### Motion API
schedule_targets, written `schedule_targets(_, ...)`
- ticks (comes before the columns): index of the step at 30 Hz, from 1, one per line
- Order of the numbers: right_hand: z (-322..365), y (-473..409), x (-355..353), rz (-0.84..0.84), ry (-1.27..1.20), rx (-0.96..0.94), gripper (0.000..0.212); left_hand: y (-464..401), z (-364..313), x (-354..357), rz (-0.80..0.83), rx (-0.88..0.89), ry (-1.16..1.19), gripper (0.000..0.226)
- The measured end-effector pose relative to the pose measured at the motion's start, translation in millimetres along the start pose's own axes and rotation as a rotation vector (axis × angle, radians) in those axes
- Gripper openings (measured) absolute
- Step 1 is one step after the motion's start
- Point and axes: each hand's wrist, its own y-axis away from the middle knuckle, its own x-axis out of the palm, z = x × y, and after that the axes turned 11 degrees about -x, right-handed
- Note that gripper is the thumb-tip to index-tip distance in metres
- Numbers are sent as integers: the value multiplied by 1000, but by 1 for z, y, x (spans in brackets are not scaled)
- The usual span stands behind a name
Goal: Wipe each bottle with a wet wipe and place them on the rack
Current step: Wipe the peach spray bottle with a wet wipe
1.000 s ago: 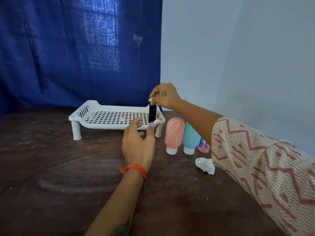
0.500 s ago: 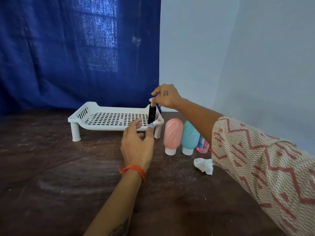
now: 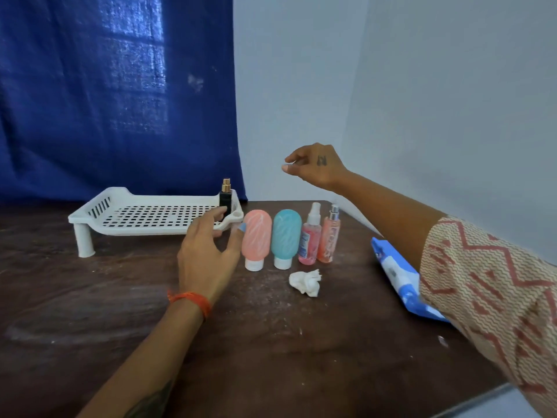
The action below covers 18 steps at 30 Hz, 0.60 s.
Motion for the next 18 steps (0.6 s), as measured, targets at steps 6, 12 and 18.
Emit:
schedule_targets(6, -35, 45, -23, 12, 20, 52, 31, 9, -1, 3, 60, 112, -95, 46)
schedule_targets(12, -59, 77, -16, 79, -34, 107, 32, 8, 2, 5, 75, 148, -140, 47)
schedule_targets(18, -64, 85, -9, 19, -75, 97, 18, 7, 5, 6, 71, 163, -145, 47)
